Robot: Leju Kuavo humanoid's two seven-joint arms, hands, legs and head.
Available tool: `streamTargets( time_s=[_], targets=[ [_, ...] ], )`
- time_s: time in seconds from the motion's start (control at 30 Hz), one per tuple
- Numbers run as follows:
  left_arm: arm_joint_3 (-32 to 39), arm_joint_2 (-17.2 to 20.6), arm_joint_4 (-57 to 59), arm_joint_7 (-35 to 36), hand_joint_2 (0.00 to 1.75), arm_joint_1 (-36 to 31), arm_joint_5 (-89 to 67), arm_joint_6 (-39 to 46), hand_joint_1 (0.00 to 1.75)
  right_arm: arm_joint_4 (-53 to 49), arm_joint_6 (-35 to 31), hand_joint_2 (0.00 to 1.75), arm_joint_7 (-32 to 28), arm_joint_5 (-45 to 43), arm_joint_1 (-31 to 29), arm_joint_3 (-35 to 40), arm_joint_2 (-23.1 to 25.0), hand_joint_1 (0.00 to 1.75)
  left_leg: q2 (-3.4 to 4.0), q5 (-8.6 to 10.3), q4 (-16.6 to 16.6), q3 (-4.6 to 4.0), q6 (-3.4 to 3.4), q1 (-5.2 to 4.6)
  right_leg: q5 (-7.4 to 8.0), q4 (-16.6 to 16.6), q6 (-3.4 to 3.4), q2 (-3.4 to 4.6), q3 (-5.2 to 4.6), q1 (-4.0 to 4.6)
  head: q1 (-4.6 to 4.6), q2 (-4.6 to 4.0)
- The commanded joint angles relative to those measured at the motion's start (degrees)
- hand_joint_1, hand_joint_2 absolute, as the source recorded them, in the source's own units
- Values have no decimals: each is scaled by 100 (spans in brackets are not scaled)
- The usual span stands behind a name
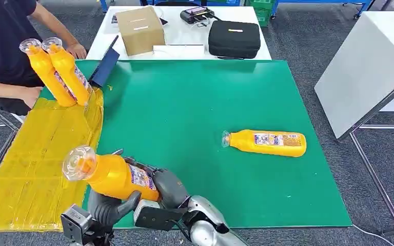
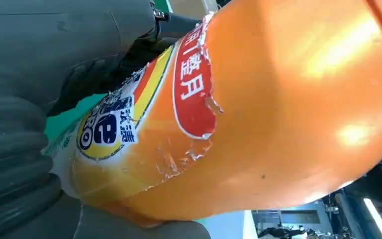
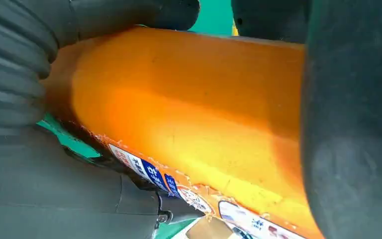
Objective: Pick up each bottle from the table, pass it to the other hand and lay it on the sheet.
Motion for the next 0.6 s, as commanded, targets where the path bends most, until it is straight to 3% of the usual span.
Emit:
streamTargets(
  time_s=[0.03, 0.2, 0.23, 0.27, 0.3, 0.5, 0.6],
  targets=[
    [-140, 53, 320, 9, 175, -291, -56, -66, 175, 344, 2, 175, 50, 114, 57, 278, -156, 175, -22, 3, -9, 16, 0, -2, -4, -9, -1, -5, 22, -3, 2, 0],
    [-78, 64, 297, -3, 175, -288, -91, -14, 175, 175, -278, 175, 159, 341, 184, 133, -238, 175, -18, 3, -7, 10, 0, -1, -2, -7, -1, -7, 15, -2, 0, 0],
    [-36, 83, 286, -4, 175, -291, -153, 50, 175, 96, -354, 175, 199, 383, 231, 58, -296, 134, -26, 4, -10, 16, 0, -2, -4, -10, -1, -9, 24, -3, 2, 0],
    [100, 101, 270, 13, 175, -321, -399, 310, 175, -186, -509, 175, 334, 484, 288, -136, -475, 9, -25, 4, -10, 13, 0, -2, -3, -10, 0, -10, 20, -3, 0, 0],
    [273, 136, 278, 61, 175, -389, -708, 625, 175, -466, -530, 175, 405, 481, 316, -374, -673, 0, -26, 4, -8, 10, 0, -1, -3, -10, 0, -14, 18, -2, 0, 0],
    [1286, 648, 908, 709, 175, -1063, -3116, 2486, 175, -1892, -307, 175, 289, 357, 902, -1875, -1728, 0, -45, 13, -8, 1, 2, -4, 0, -8, 2, -31, 15, -6, 4, 0],
    [1813, 988, 1511, 1416, 175, -1223, -5455, 3814, 175, -2282, -92, 175, 4, 111, 1298, -2778, -2242, 0, -51, 16, -11, 8, 7, -8, 1, -12, 2, -38, 24, -11, 0, 0]
  ],
)
